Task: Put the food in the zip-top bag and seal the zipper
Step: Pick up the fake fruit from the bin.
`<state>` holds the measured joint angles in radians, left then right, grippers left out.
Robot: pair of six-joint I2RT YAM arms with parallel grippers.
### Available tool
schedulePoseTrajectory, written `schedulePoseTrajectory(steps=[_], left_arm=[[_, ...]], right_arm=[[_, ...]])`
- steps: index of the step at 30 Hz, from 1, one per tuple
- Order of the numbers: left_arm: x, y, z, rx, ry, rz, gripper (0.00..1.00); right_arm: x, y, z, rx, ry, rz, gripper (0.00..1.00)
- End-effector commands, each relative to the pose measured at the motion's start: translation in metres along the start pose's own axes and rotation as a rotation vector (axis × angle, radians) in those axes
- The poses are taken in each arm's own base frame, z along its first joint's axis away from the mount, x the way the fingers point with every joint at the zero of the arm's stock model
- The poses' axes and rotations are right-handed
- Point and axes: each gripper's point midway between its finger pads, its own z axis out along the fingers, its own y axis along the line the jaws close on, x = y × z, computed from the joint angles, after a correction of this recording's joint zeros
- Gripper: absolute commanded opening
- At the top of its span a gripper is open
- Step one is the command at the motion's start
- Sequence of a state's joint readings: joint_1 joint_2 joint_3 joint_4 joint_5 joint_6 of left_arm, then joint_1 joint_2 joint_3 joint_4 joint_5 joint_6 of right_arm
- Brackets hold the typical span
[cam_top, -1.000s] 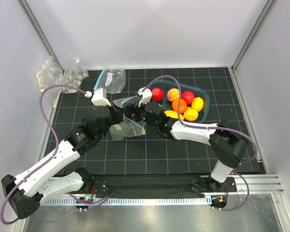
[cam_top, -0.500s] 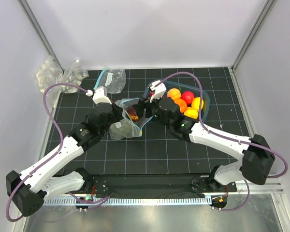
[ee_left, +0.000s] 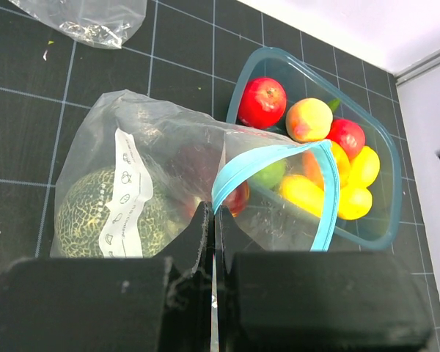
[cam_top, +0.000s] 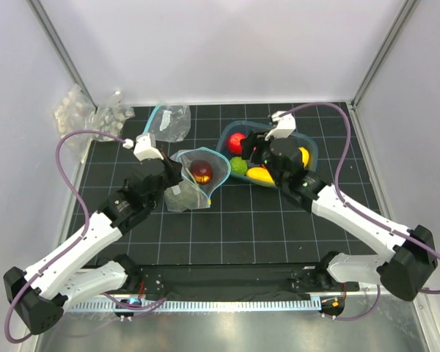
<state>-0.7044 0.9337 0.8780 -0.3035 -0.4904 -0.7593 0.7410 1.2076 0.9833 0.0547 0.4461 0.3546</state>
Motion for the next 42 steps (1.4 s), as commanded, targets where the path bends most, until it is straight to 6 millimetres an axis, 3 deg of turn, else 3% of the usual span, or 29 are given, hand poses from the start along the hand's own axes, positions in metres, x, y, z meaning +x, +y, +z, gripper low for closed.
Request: schedulePoseTrajectory(steps=[1,6,10,12,17,26,28,34,36,38,42], left_arm=[[-0.012,0.000,0.001,-0.003,-0.055,-0.040,0.00],[-0.010,-0.004,0.002,0.017,-0.043,-0.042,0.00],[-0.009,-0.007,0.002,0.028,-0.039,-0.045,0.00],[-0.008,-0.008,0.002,0.036,-0.034,-0.045,0.00],[-0.005,-0.012,0.003,0.053,-0.024,-0.042,0.00],[-0.005,-0.015,0.002,0.067,-0.017,-0.042,0.00],[-0.005,-0.016,0.002,0.073,-0.014,-0.042,0.00],[-0.007,-0.016,0.001,0.076,-0.020,-0.043,0.00],[-0.006,-0.015,0.002,0.073,-0.019,-0.043,0.00],[-0.005,-0.014,0.002,0.070,-0.018,-0.040,0.00],[-0.004,-0.016,0.003,0.071,-0.015,-0.038,0.00]], right_arm=[[0.026,-0.025,0.022,0.041,0.105,0.092,0.66],[0.078,-0.032,0.059,0.090,0.291,0.053,0.83],[0.102,-0.035,0.081,0.127,0.363,0.018,0.86],[0.120,-0.040,0.088,0.148,0.411,-0.002,0.86],[0.135,-0.041,0.097,0.155,0.453,-0.003,0.85],[0.185,-0.040,0.107,0.178,0.643,0.022,0.85],[0.187,-0.038,0.105,0.171,0.665,0.030,0.83],[0.165,-0.038,0.097,0.165,0.595,0.038,0.59],[0.145,-0.033,0.092,0.142,0.542,0.052,0.51],[0.136,-0.034,0.087,0.137,0.495,0.059,0.51],[0.095,-0.035,0.062,0.110,0.348,0.094,0.49]])
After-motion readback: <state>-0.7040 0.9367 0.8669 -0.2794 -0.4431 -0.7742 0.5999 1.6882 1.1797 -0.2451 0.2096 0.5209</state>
